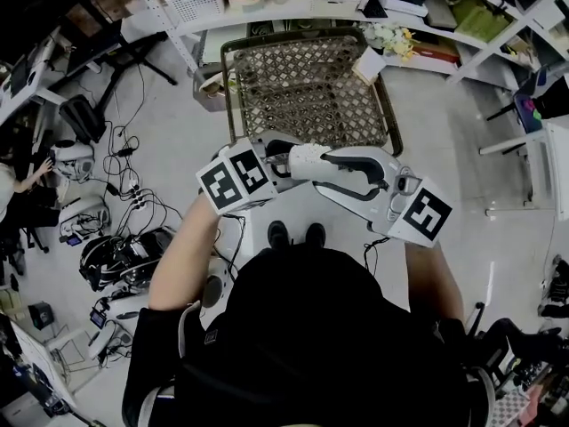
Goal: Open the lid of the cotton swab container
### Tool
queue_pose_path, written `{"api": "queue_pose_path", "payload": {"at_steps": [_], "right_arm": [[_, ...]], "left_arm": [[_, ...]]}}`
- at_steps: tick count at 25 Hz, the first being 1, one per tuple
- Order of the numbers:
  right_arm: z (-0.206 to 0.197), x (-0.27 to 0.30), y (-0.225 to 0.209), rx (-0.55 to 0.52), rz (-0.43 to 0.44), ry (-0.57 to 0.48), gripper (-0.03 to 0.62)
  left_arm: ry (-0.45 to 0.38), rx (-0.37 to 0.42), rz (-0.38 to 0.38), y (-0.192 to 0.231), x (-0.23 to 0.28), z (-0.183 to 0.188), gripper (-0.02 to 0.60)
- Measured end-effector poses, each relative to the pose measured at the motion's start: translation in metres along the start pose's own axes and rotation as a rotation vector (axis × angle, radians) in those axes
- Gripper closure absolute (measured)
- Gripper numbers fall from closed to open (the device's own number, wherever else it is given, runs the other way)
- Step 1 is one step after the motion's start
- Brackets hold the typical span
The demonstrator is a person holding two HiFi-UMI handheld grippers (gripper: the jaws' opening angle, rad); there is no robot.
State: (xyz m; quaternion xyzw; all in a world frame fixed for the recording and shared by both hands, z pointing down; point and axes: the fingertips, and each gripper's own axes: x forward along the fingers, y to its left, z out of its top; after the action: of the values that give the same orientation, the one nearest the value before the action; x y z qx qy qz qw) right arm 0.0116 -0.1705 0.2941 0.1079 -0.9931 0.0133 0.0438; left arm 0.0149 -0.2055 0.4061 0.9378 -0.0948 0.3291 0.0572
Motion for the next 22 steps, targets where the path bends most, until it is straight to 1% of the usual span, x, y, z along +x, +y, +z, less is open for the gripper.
{"api": "queue_pose_path", "payload": {"at_steps": [1,4,5,6,9,12,15,19,22], "right_arm": [[0.005,-0.004,-0.002,0.01,-0.009,-0.029,0.456],[0.019,-0.019,-0.014,0.027,-0.055,-0.124,0.552],[0.021,-0.025,-0.02,0.024,-0.081,-0.146,0.575],[0.022,-0.031,-0.026,0.024,-0.116,-0.161,0.583],[0.023,-0.056,-0.047,0.052,-0.246,-0.18,0.583],[0.021,-0.084,-0.064,0.084,-0.368,-0.193,0.583],[0.019,-0.112,-0.078,0.127,-0.469,-0.22,0.585],[0.015,-0.141,-0.088,0.132,-0.564,-0.228,0.585],[0.013,-0.149,-0.09,0.124,-0.595,-0.223,0.585]], "left_arm": [[-0.001,-0.002,0.013,0.001,-0.002,0.001,0.385],[-0.008,-0.016,0.063,0.002,-0.013,-0.001,0.385],[-0.015,-0.022,0.082,0.003,-0.017,-0.001,0.385],[-0.021,-0.027,0.102,0.004,-0.022,-0.002,0.385],[-0.031,-0.039,0.151,0.005,-0.034,-0.003,0.385],[-0.039,-0.053,0.172,0.007,-0.042,-0.005,0.385],[-0.054,-0.075,0.186,0.011,-0.049,-0.007,0.385],[-0.046,-0.082,0.213,0.015,-0.055,-0.01,0.385],[-0.042,-0.081,0.229,0.017,-0.058,-0.011,0.385]]}}
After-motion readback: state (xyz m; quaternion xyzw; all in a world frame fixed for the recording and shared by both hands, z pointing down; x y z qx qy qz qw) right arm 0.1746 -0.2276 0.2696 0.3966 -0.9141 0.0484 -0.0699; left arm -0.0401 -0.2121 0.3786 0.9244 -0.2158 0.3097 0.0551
